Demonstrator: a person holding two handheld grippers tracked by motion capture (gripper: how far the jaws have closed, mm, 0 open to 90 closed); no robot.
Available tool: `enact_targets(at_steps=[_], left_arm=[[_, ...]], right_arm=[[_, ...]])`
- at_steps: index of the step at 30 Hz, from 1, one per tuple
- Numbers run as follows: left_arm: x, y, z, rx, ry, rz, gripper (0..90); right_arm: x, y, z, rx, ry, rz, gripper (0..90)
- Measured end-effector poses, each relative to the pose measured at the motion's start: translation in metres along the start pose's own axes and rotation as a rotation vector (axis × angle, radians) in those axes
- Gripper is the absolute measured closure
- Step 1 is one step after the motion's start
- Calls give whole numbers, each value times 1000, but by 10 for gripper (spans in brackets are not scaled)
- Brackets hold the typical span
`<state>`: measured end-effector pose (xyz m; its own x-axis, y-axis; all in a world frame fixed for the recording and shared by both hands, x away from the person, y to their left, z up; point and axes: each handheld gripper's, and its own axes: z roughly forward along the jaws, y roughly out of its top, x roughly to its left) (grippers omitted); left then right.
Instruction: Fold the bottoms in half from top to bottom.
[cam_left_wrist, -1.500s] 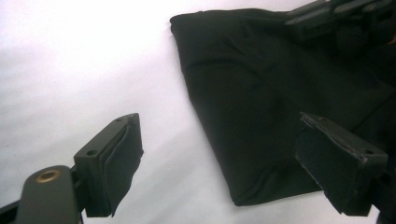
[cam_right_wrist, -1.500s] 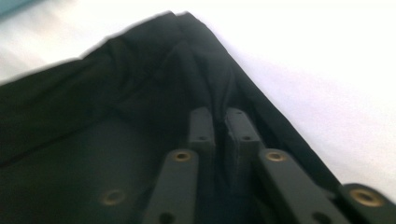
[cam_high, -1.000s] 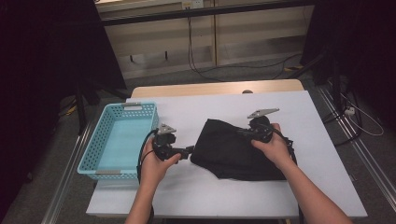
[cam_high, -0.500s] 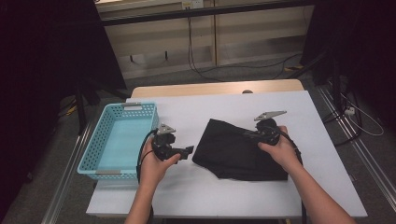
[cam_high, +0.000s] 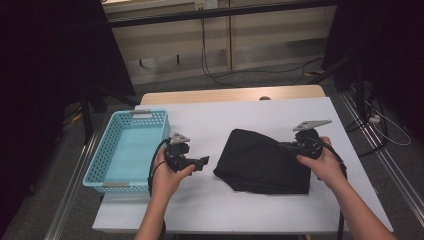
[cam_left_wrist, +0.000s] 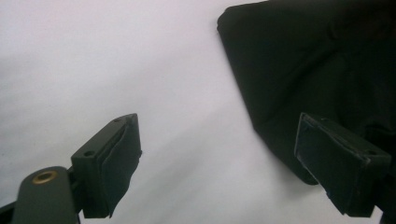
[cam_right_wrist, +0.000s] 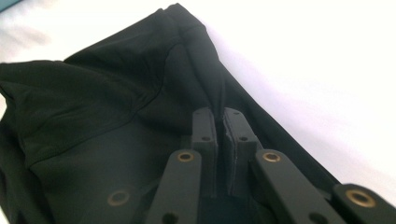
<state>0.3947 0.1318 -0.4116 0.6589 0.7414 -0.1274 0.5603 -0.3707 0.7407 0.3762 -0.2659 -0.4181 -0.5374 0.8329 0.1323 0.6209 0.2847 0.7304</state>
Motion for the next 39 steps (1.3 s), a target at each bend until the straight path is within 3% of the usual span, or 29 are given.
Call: enact_targets(at_steps=[12,19,22,23,27,30,35,36,39], left_arm=[[-14,4,9,-10,-32,14,146],[-29,3,19,-1,-60,26,142],[-35,3,23,-6,-85,4,142],[-38,2,25,-7,-82,3,144],[-46,-2,36,28,-63,32,147],[-52,-7,43,60,-79,51,188],[-64,-20,49,131,-106,67,250],[-66,-22,49,117,-90,92,249],[-75,-26,47,114,-46,114,286]], right_arm=[[-16,-23,-28,1,-29,35,841],[-22,-33,-38,6,-56,49,825],[-21,-35,-38,-3,-92,38,696],[-20,-36,-37,-8,-85,42,675],[-14,-35,-35,-26,-89,29,539],[-10,-33,-34,-42,-96,31,446],[-8,-32,-33,-62,-120,26,365],[-7,-32,-33,-62,-121,29,353],[-5,-32,-30,-60,-117,22,347]])
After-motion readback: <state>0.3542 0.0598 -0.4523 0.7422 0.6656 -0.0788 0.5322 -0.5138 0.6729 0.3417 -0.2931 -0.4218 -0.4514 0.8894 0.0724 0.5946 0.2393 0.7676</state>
